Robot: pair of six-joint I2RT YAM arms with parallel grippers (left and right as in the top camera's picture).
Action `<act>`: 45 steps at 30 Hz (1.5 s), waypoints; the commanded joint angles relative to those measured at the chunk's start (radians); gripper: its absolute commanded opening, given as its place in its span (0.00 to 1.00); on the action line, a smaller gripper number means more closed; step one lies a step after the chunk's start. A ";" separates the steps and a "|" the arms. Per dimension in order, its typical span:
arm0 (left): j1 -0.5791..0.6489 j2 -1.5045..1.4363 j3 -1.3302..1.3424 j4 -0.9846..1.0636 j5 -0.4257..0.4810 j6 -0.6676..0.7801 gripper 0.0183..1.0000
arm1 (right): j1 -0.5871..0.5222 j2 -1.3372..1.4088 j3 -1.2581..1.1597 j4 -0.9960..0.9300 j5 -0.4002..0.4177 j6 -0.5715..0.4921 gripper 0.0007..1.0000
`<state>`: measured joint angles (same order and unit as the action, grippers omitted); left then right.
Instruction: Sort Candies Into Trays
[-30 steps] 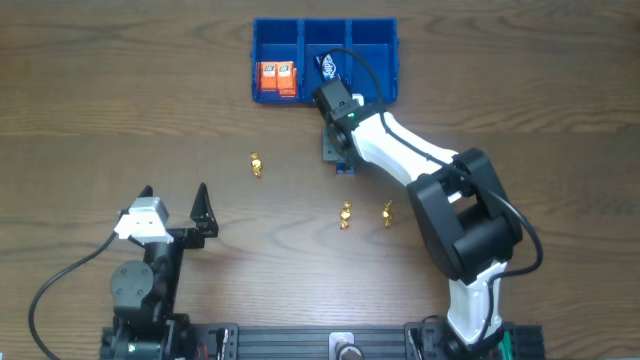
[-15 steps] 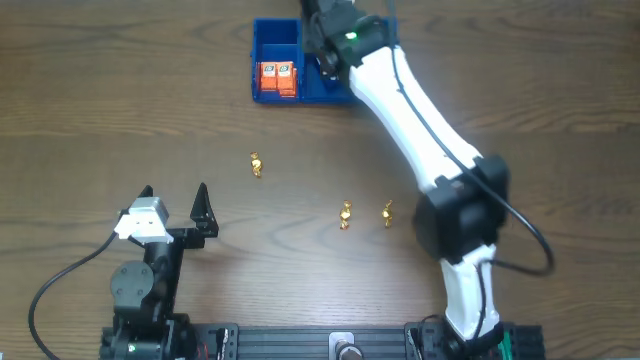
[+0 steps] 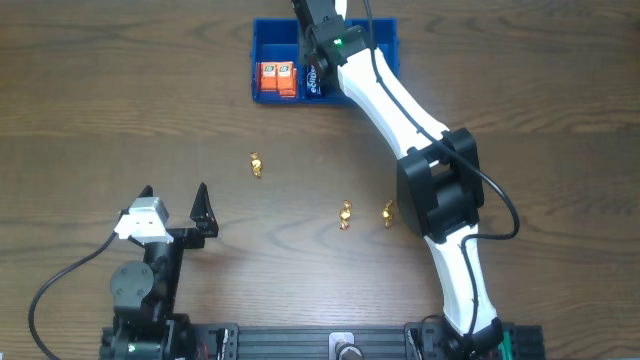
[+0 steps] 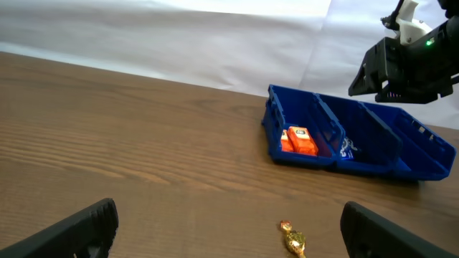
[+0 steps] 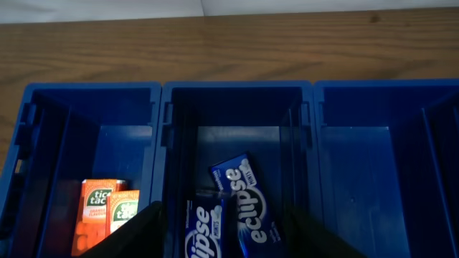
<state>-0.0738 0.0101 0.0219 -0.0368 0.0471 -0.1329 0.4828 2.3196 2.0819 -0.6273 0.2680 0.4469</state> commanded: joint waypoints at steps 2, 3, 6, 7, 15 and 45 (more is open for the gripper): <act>0.003 -0.006 -0.017 -0.041 -0.013 0.006 1.00 | 0.056 -0.072 0.020 -0.080 0.000 -0.007 0.59; 0.003 -0.006 -0.017 -0.041 -0.013 0.006 1.00 | 0.079 -0.095 0.020 -0.109 0.000 -0.006 0.59; 0.003 -0.006 -0.017 -0.041 -0.013 0.006 1.00 | 0.203 -0.140 0.020 -0.251 -0.001 0.062 0.61; 0.003 -0.006 -0.017 -0.041 -0.013 0.006 1.00 | 0.232 -0.140 0.019 -0.283 -0.007 0.090 0.61; 0.003 -0.006 -0.017 -0.041 -0.013 0.006 1.00 | 0.379 0.047 0.000 -0.390 -0.113 0.258 0.62; 0.003 -0.006 -0.017 -0.041 -0.013 0.006 1.00 | 0.378 0.172 -0.003 -0.373 -0.185 0.313 0.30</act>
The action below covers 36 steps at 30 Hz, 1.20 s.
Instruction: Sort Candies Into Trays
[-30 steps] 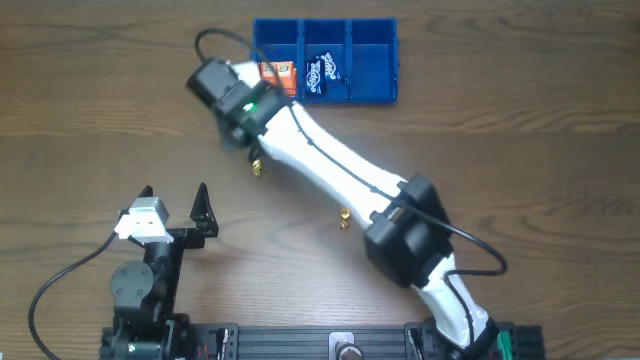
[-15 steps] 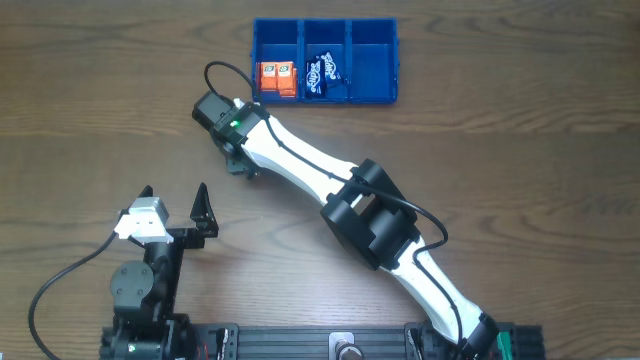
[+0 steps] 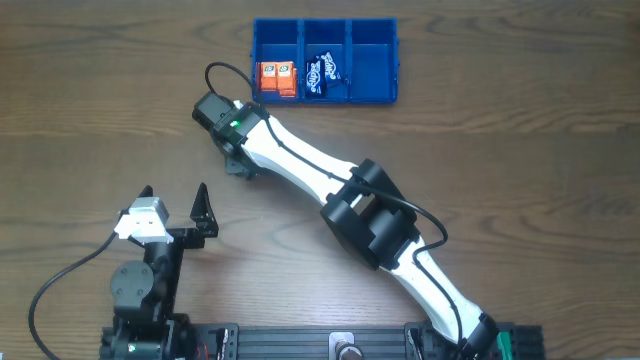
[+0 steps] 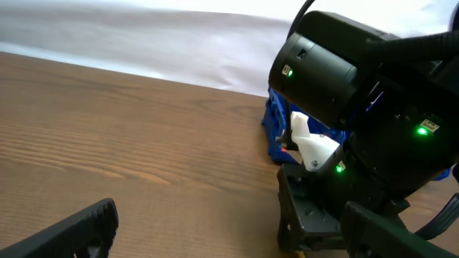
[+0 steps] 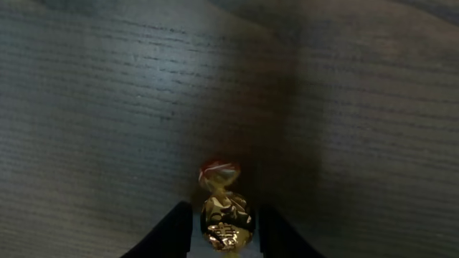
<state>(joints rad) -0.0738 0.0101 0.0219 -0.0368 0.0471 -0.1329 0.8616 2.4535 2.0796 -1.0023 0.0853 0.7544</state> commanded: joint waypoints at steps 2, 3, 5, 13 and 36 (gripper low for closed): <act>0.003 -0.006 -0.017 -0.041 -0.013 0.006 1.00 | -0.008 0.053 -0.001 0.001 -0.021 0.005 0.29; 0.003 -0.006 -0.017 -0.041 -0.013 0.006 1.00 | -0.009 0.055 -0.001 0.000 -0.023 0.005 0.27; 0.003 -0.006 -0.017 -0.041 -0.013 0.006 1.00 | -0.009 0.055 -0.001 0.002 -0.021 0.005 0.25; 0.003 -0.006 -0.017 -0.041 -0.013 0.006 1.00 | -0.027 -0.195 -0.001 -0.017 0.134 -0.059 0.20; 0.003 -0.006 -0.017 -0.041 -0.013 0.006 1.00 | -0.503 -0.203 -0.005 0.164 0.229 -0.322 0.36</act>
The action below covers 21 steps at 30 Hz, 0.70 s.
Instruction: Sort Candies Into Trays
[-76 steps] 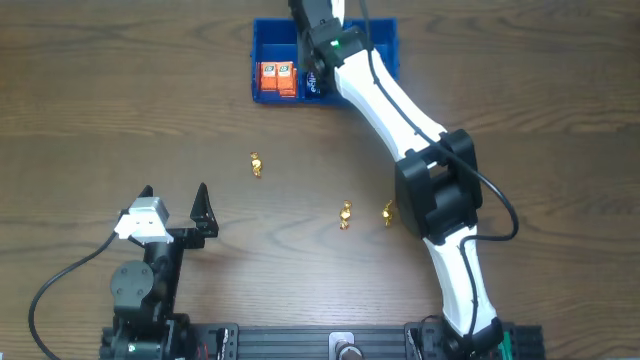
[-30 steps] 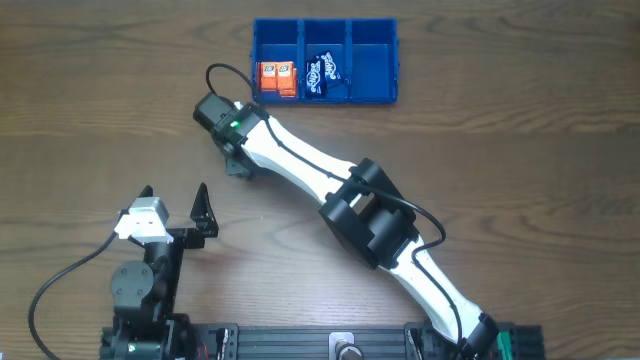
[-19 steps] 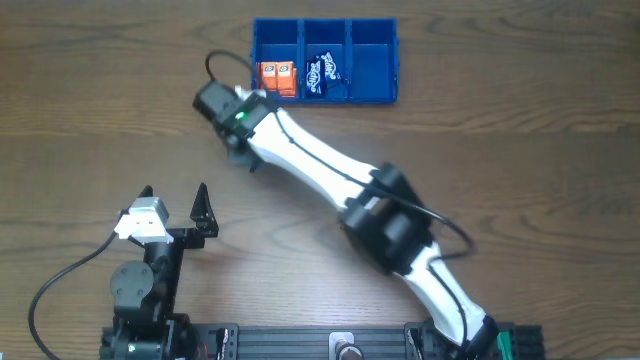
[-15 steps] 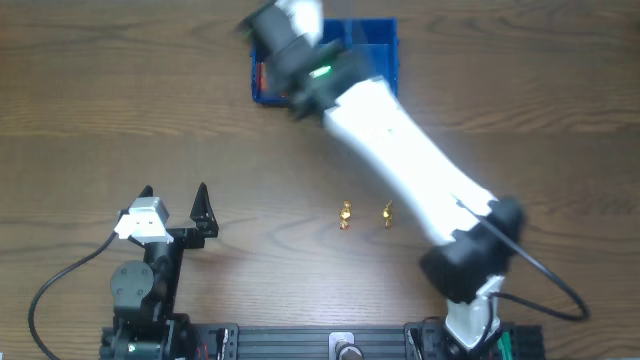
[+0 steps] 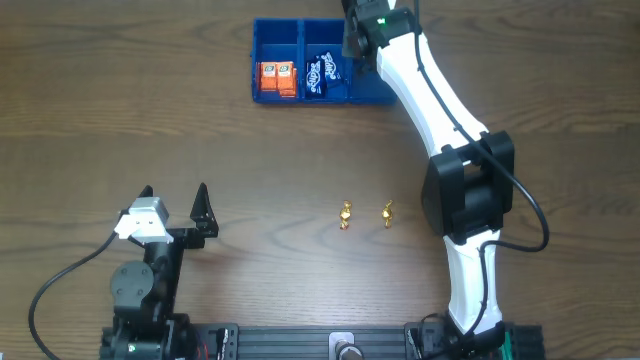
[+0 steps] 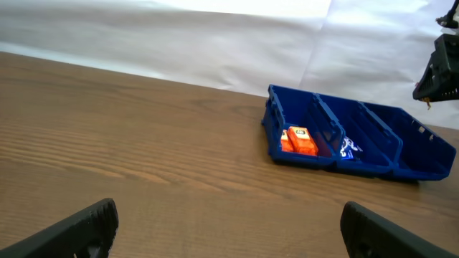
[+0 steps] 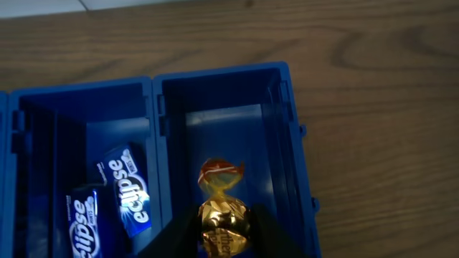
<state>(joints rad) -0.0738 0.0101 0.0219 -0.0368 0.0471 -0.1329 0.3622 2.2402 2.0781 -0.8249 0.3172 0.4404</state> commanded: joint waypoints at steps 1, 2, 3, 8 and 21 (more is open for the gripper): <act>0.003 -0.006 -0.017 -0.041 -0.013 0.006 1.00 | -0.001 0.010 -0.003 -0.024 -0.008 -0.008 0.41; 0.003 -0.006 -0.017 -0.041 -0.013 0.006 1.00 | 0.002 0.010 -0.003 -0.033 -0.008 -0.008 0.42; 0.003 -0.006 -0.017 -0.041 -0.013 0.006 1.00 | 0.005 0.009 -0.003 -0.043 -0.008 -0.008 0.43; 0.003 -0.006 -0.017 -0.041 -0.013 0.006 1.00 | 0.088 -0.068 -0.004 -0.207 -0.089 0.000 0.48; 0.003 -0.006 -0.017 -0.041 -0.013 0.006 1.00 | 0.343 -0.423 -0.792 -0.125 -0.246 0.275 0.52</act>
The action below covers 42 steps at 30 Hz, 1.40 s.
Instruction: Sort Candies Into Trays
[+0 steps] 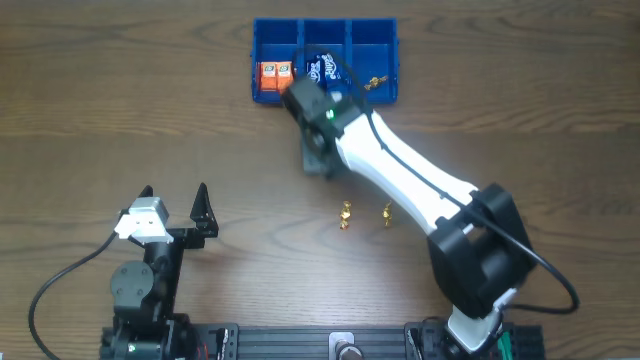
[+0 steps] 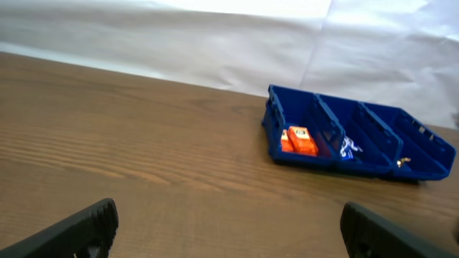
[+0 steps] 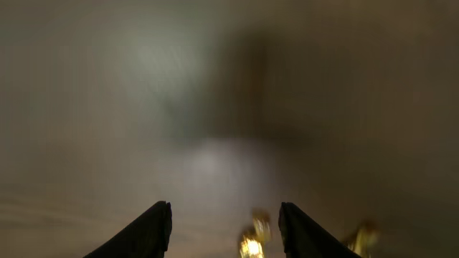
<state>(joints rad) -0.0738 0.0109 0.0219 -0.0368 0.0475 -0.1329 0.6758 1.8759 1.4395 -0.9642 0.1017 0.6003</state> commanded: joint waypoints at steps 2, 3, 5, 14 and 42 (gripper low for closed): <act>0.003 -0.007 -0.017 -0.041 -0.013 0.006 1.00 | 0.039 -0.058 -0.213 0.037 -0.058 0.134 0.51; 0.003 -0.007 -0.017 -0.041 -0.013 0.006 1.00 | 0.044 -0.058 -0.240 0.056 -0.076 0.134 0.52; 0.003 -0.007 -0.017 -0.041 -0.013 0.006 1.00 | 0.050 -0.058 -0.276 0.079 -0.102 0.143 0.51; 0.003 -0.007 -0.017 -0.041 -0.013 0.006 1.00 | 0.035 -0.056 -0.328 0.144 -0.103 0.163 0.50; 0.003 -0.007 -0.017 -0.041 -0.013 0.006 1.00 | 0.018 0.012 -0.323 0.170 -0.066 0.210 0.18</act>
<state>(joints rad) -0.0738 0.0101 0.0219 -0.0368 0.0471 -0.1329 0.6979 1.8702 1.1183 -0.7906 0.0139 0.7952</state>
